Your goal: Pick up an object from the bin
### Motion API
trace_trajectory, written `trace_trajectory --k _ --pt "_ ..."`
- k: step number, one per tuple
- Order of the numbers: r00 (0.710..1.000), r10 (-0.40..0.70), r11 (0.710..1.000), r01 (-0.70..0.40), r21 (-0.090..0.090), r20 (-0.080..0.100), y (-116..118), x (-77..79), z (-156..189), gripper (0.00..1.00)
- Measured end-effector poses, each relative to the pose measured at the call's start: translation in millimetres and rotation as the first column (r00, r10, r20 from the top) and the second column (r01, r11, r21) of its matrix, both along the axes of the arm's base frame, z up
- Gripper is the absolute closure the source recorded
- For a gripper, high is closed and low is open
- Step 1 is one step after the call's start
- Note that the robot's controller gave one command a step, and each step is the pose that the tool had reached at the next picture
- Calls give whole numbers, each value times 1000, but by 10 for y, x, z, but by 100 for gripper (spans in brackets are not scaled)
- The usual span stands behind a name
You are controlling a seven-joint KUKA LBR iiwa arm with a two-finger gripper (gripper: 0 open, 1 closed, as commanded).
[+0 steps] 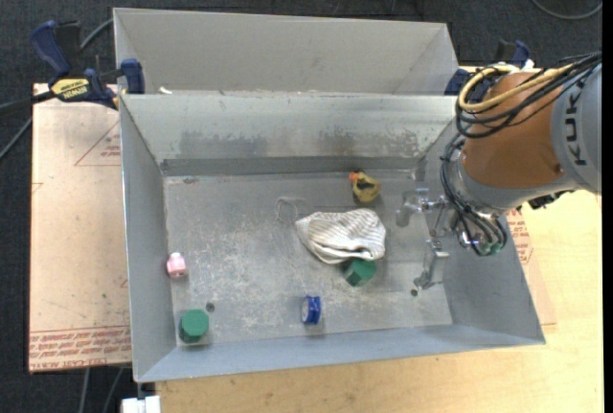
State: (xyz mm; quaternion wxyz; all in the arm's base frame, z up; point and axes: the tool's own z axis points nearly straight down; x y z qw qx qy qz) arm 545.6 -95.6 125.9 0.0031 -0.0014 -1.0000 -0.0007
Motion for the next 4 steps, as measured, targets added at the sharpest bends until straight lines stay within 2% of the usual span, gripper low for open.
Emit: trace_trajectory --k 1,2,3,4 --pt "1000 3 1000 -3 -1 7 5 19 43 0" --pt "994 112 994 -112 0 4 365 -114 -460 0" --pt "973 229 973 -229 -2 13 506 271 -553 0" --pt "994 109 994 -109 1 8 557 200 -555 0"
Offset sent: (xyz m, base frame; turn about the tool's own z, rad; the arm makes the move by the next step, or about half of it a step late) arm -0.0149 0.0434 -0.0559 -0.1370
